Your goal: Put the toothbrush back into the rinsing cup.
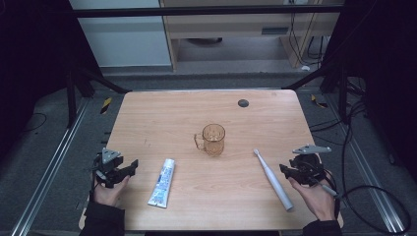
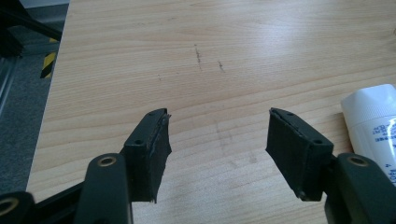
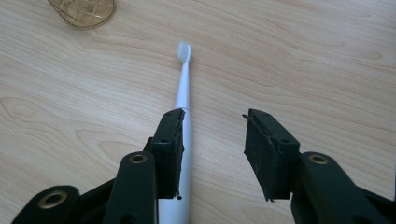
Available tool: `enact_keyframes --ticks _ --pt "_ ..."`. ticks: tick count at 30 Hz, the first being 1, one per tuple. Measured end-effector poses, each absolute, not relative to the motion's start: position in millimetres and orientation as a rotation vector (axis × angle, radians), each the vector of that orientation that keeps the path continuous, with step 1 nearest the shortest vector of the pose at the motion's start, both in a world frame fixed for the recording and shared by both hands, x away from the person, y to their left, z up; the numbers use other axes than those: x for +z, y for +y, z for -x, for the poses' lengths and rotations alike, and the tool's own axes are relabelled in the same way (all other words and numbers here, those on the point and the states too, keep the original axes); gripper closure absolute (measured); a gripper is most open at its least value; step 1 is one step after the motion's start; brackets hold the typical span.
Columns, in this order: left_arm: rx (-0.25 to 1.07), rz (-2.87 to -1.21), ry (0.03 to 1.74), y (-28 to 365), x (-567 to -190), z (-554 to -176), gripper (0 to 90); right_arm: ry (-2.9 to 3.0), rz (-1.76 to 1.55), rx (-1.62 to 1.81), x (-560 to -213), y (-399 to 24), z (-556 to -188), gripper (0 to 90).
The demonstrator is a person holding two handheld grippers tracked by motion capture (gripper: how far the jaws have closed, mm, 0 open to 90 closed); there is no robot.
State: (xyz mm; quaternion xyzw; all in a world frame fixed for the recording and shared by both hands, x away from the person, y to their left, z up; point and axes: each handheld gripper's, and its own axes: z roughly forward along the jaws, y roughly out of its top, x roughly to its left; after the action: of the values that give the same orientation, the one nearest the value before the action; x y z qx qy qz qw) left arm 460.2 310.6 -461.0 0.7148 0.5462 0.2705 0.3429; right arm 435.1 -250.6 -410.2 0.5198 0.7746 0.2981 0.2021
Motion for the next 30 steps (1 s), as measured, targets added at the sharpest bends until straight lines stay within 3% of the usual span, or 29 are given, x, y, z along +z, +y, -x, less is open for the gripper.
enact_keyframes --ticks 12,30 --pt "0.718 -1.887 1.417 309.1 -463.9 -463.4 35.8 2.228 -1.440 0.794 -400.6 -228.7 -451.3 53.2" --pt "0.720 -1.912 1.416 307.7 -465.3 -465.1 34.9 2.343 -1.489 0.646 -420.3 -216.1 -474.8 55.0"
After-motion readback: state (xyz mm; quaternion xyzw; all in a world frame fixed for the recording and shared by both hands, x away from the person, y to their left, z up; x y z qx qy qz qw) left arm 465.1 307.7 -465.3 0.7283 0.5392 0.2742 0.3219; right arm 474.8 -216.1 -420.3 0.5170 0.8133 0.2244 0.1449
